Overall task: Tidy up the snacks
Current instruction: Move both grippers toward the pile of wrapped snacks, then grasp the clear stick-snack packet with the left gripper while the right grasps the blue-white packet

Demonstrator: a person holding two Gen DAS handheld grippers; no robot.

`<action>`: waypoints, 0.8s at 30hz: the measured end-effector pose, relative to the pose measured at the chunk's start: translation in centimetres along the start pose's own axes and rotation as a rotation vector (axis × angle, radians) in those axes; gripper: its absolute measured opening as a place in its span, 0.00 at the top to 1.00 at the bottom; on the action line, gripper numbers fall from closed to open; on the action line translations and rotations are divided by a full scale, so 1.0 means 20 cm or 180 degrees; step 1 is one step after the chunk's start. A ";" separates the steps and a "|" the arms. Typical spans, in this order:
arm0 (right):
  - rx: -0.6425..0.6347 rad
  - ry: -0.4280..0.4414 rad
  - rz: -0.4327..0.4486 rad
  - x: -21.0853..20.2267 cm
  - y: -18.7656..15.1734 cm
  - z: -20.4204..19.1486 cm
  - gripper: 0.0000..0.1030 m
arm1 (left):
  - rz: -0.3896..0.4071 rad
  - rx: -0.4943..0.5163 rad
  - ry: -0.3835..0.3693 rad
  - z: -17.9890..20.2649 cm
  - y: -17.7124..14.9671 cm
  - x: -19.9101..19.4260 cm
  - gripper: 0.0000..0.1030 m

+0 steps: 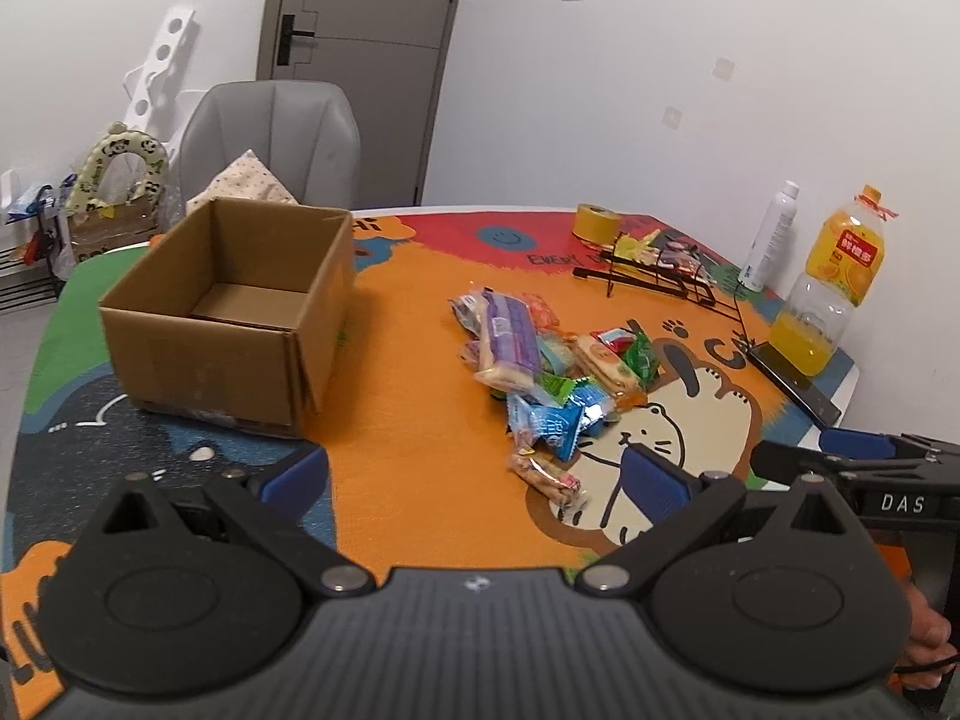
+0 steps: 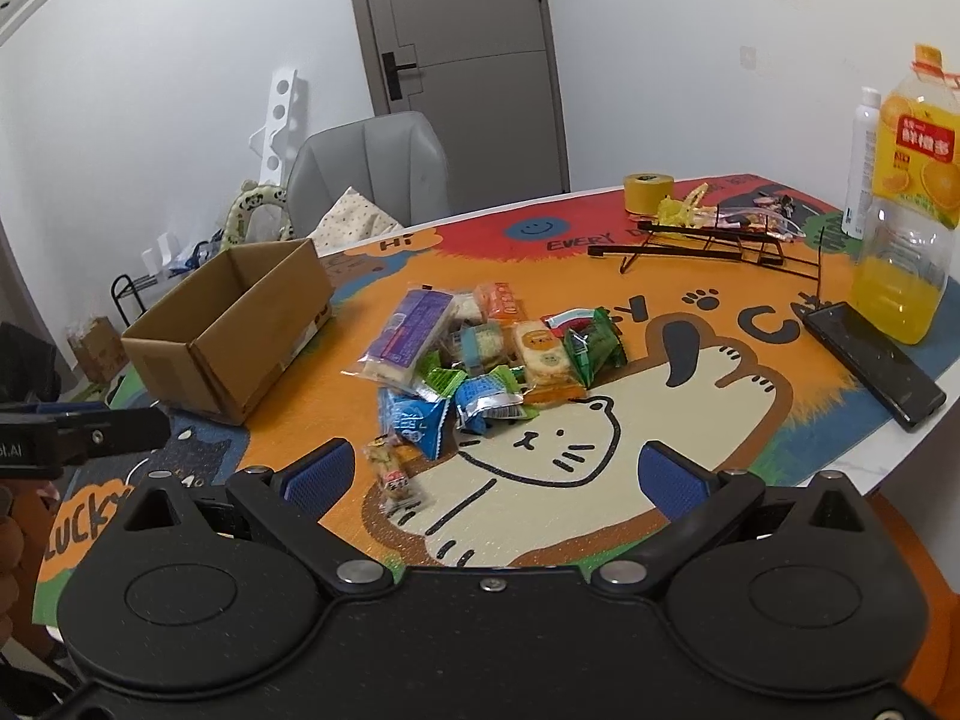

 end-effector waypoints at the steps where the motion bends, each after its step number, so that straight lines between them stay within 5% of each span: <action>1: 0.0010 -0.0001 0.0003 0.01 0.00 0.01 0.00 | -0.0002 0.0002 -0.0007 0.01 0.00 0.02 0.00; 24: 0.0266 0.0166 0.0057 0.30 -0.09 0.18 0.15 | -0.0142 -0.0010 -0.0069 0.10 -0.05 0.42 0.03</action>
Point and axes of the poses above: each gripper's, at about its wrist camera, not at the fingertips, and x roughly the way its jaws point, z to its right, y to its top, the point moved 2 cm from there along x, roughly the way its jaws point, and after that the axes turned 1 degree about -x, right-handed, at the moved point
